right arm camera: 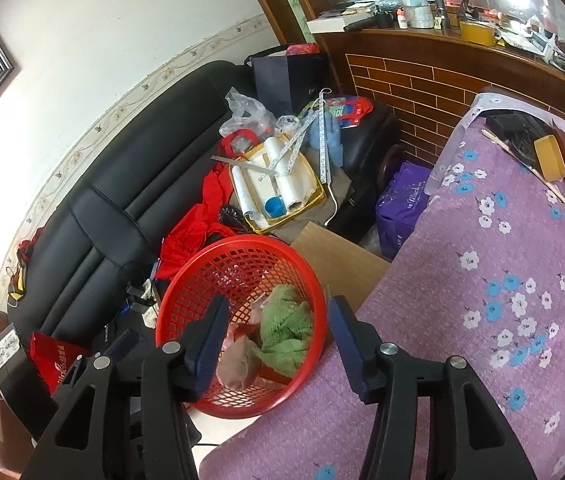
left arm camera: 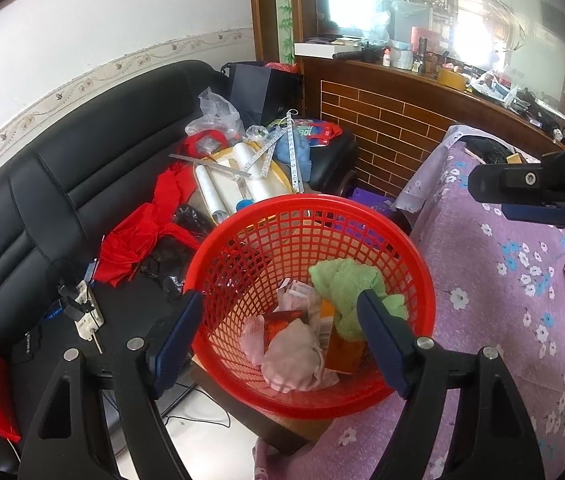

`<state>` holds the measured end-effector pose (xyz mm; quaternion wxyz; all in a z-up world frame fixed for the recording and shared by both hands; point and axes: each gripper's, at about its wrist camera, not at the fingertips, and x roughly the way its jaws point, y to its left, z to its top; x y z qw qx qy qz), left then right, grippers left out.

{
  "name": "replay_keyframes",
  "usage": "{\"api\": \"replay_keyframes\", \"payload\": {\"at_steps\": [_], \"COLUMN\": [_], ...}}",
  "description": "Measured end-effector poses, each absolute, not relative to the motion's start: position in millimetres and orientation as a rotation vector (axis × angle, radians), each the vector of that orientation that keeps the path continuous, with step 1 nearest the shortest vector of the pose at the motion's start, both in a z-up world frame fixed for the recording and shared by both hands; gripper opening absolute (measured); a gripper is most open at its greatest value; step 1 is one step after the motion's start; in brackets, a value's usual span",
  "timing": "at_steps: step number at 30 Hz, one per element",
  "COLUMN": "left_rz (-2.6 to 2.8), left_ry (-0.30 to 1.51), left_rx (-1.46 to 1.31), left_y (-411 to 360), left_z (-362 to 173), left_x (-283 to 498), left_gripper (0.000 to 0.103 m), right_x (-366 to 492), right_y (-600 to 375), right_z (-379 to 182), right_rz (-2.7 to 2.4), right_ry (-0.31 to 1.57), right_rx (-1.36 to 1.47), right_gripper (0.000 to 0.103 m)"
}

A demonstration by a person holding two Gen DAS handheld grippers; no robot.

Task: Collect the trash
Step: 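Move both open tools back over the table toward the red packet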

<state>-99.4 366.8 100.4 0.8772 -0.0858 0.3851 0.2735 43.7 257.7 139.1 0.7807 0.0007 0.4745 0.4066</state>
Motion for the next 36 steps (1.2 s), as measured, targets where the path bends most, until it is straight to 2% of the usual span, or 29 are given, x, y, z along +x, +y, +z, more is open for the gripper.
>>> {"api": "replay_keyframes", "payload": {"at_steps": [5, 15, 36], "left_rz": [0.584, 0.547, 0.168], "left_ry": [0.805, 0.801, 0.869], "left_rx": [-0.179, -0.171, -0.032], "left_y": [361.9, 331.8, 145.7], "left_z": [101.9, 109.7, 101.3], "left_x": [-103.4, -109.9, -68.4], "left_gripper": [0.079, 0.079, 0.079], "right_x": [39.8, 36.8, 51.8], "right_y": [250.8, 205.0, -10.9], "right_z": [138.7, 132.8, 95.8], "right_rz": [0.879, 0.837, 0.538], "right_ry": [1.025, 1.038, 1.095], "right_rx": [0.007, 0.032, 0.240], "right_gripper": [0.063, 0.065, 0.065]}}
